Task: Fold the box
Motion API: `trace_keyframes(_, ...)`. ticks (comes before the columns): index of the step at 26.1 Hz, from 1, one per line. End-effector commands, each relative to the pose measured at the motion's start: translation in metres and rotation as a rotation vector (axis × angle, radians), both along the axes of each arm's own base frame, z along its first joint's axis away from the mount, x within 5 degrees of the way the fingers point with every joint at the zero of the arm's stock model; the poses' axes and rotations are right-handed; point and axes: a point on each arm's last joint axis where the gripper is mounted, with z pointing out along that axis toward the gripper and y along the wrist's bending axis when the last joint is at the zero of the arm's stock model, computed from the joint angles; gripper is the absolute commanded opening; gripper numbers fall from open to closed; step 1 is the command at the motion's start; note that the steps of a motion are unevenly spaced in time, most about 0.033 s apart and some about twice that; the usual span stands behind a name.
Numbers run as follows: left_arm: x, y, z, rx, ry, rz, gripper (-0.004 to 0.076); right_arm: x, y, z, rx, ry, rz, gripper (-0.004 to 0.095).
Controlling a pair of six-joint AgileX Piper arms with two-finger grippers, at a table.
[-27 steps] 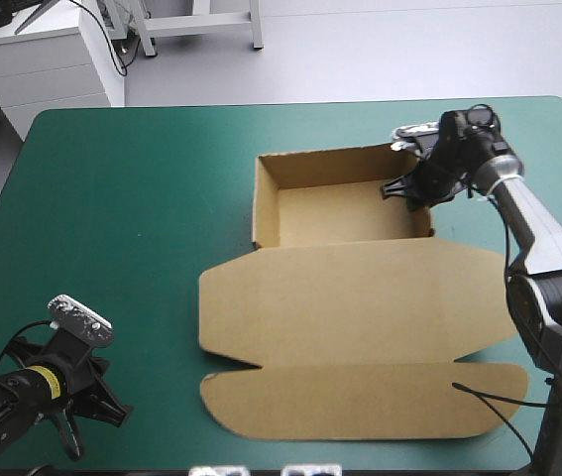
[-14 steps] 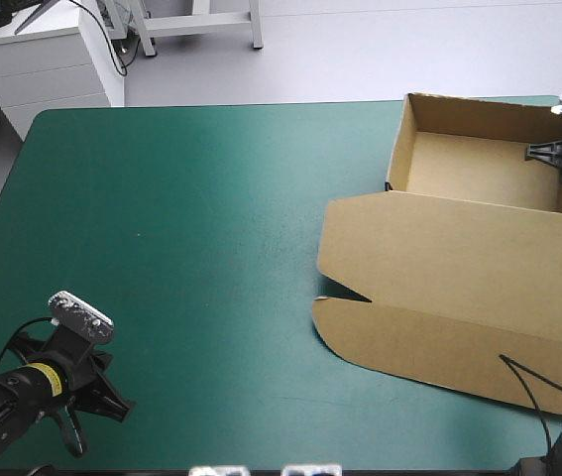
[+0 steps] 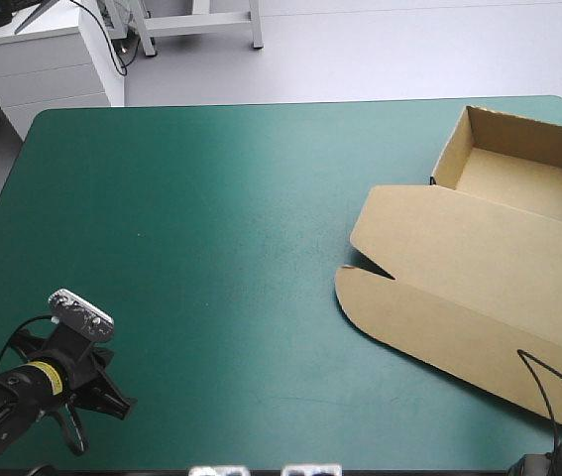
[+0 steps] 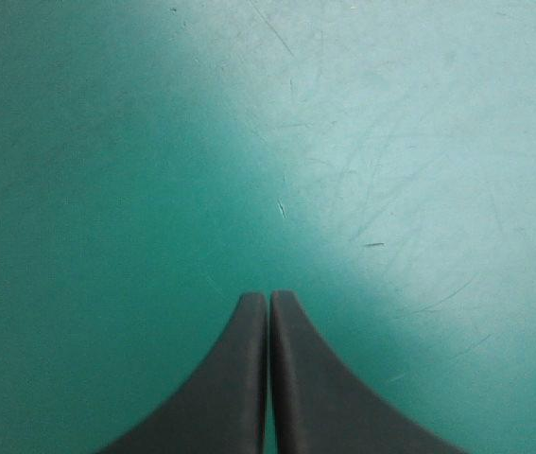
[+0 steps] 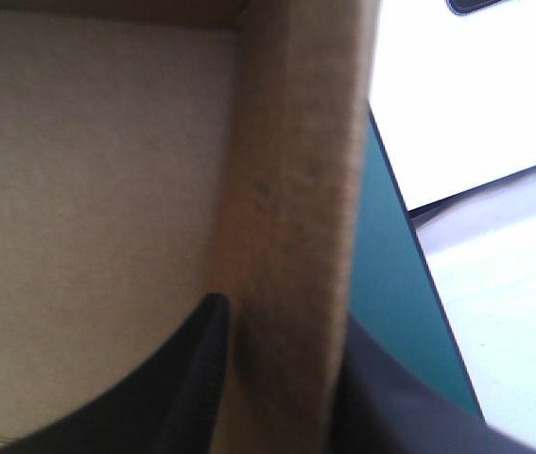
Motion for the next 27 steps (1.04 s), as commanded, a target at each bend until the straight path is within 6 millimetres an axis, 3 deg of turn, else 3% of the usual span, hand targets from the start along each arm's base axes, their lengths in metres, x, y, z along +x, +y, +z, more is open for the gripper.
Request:
trace_keyframes(1, 0.004, -0.001, 0.009, -0.019, -0.059, 0.004, -0.0008, -0.011, -0.007, 0.038, -0.059, -0.133, -0.051, 0.0702)
trace_keyframes(2, 0.004, 0.000, 0.009, -0.013, -0.062, 0.004, -0.0008, -0.012, -0.009, 0.038, -0.054, -0.133, -0.070, 0.0822)
trace_keyframes(3, 0.004, 0.000, 0.009, -0.003, -0.068, 0.006, -0.0008, -0.015, -0.011, 0.039, -0.061, -0.120, -0.075, 0.0862)
trace_keyframes(5, 0.005, 0.001, 0.009, 0.003, -0.071, 0.006, -0.0008, -0.021, -0.010, 0.046, -0.062, -0.110, -0.077, 0.0841)
trace_keyframes(12, 0.005, 0.000, 0.010, -0.001, -0.077, 0.005, -0.0008, -0.048, 0.010, 0.095, -0.056, -0.210, -0.066, 0.0515)
trace_keyframes(19, 0.006, 0.000, 0.011, -0.009, -0.094, 0.001, -0.0008, -0.074, 0.036, 0.133, -0.002, -0.292, 0.011, -0.0022)
trace_keyframes(24, 0.007, -0.001, 0.011, -0.014, -0.101, 0.001, -0.0008, -0.086, 0.070, 0.163, 0.134, -0.450, 0.175, -0.0010)
trace_keyframes(27, 0.007, -0.001, 0.012, -0.017, -0.107, -0.001, -0.0008, -0.096, 0.094, 0.180, 0.102, -0.485, 0.249, -0.0010)
